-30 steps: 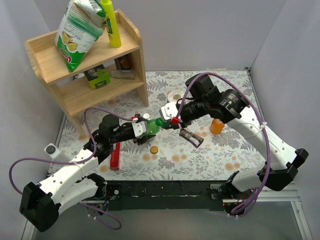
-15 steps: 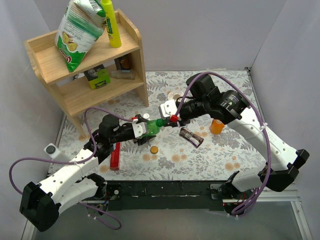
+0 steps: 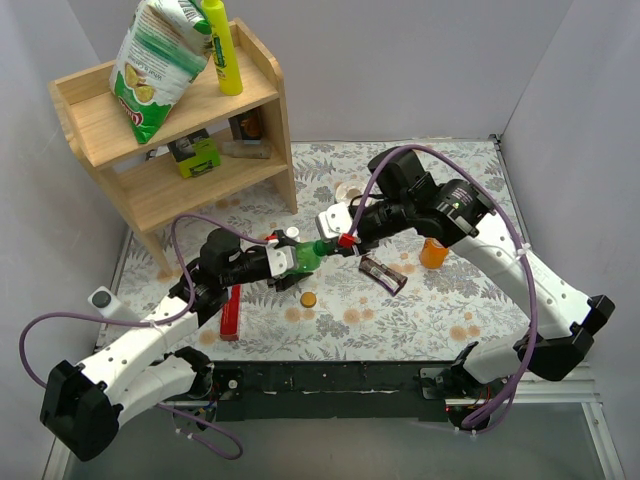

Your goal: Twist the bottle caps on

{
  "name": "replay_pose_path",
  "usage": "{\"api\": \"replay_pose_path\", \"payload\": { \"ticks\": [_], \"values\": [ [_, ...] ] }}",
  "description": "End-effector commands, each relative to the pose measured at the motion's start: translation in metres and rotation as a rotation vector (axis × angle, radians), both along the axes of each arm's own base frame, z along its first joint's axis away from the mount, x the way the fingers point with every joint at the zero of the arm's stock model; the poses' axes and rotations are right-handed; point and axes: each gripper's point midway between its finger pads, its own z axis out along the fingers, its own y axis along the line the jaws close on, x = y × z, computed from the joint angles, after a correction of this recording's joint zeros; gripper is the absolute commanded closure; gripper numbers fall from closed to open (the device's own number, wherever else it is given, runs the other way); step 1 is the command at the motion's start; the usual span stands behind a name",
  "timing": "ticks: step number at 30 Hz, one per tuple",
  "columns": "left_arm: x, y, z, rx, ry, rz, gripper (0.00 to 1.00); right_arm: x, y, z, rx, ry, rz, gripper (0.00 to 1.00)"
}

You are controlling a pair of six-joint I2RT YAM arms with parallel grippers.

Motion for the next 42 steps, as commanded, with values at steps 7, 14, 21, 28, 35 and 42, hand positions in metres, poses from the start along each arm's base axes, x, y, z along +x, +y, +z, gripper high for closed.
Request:
{"api": "replay_pose_path", "payload": {
  "ticks": [7,14,21,28,35,42],
  "values": [
    [0.011,-0.004,0.043,-0.107,-0.126,0.038,1.00,-0.001,-0.002,-0.018,-0.081,0.040,0.012,0.71],
    [0.024,0.008,0.050,-0.183,-0.164,0.160,1.00,0.015,-0.006,-0.034,-0.124,0.183,-0.096,0.71],
    [0.039,0.007,0.057,-0.191,-0.157,0.209,1.00,0.027,0.006,-0.040,-0.182,0.356,-0.235,0.73],
    [0.061,0.015,0.069,-0.225,-0.165,0.328,1.00,0.052,0.026,-0.042,-0.318,0.669,-0.571,0.76],
    [0.073,0.021,0.069,-0.221,-0.145,0.403,1.00,0.055,0.027,-0.056,-0.333,0.716,-0.650,0.78],
    [0.071,0.022,0.062,-0.207,-0.105,0.409,1.00,0.058,0.028,-0.048,-0.309,0.693,-0.641,0.80]
  ]
}}
